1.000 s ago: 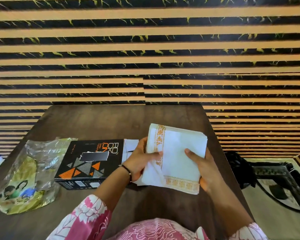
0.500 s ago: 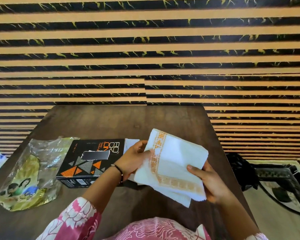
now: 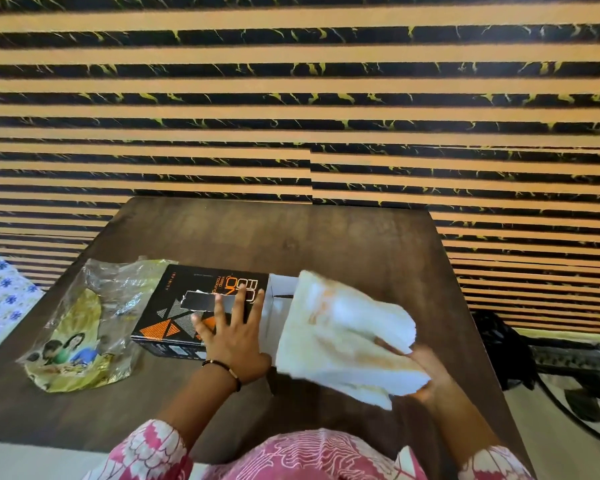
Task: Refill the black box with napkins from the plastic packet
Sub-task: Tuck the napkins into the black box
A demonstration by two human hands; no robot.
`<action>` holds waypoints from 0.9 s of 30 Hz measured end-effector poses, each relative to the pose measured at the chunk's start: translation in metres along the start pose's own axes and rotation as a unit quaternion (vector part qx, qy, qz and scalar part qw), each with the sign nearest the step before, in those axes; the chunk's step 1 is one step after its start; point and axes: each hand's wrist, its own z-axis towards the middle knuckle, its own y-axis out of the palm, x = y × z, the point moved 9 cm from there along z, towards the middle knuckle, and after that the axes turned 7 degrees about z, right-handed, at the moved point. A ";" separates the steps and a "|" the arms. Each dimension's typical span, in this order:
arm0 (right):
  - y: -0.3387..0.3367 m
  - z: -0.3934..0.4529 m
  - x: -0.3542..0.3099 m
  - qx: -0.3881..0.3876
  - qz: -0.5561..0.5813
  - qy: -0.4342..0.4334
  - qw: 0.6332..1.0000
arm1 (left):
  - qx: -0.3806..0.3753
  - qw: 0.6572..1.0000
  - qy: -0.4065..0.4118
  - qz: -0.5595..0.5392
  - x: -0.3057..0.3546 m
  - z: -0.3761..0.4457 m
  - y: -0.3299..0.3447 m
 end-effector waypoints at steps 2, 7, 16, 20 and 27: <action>0.005 0.013 0.002 0.020 -0.090 0.001 0.996 | -0.001 1.000 0.013 0.006 0.000 -0.002 0.000; 0.028 0.025 0.011 -0.001 -0.182 0.049 0.982 | -0.025 0.998 0.049 -0.016 0.002 -0.004 0.000; 0.037 0.047 0.006 0.029 -0.124 0.114 0.985 | 0.004 0.997 0.080 -0.005 0.006 -0.015 0.000; 0.028 0.055 0.015 0.094 -0.092 0.130 0.983 | 0.027 0.995 0.093 -0.012 0.007 -0.018 -0.004; 0.023 0.052 0.027 0.140 -0.010 0.116 0.983 | 0.012 0.991 0.132 -0.021 0.009 -0.022 -0.002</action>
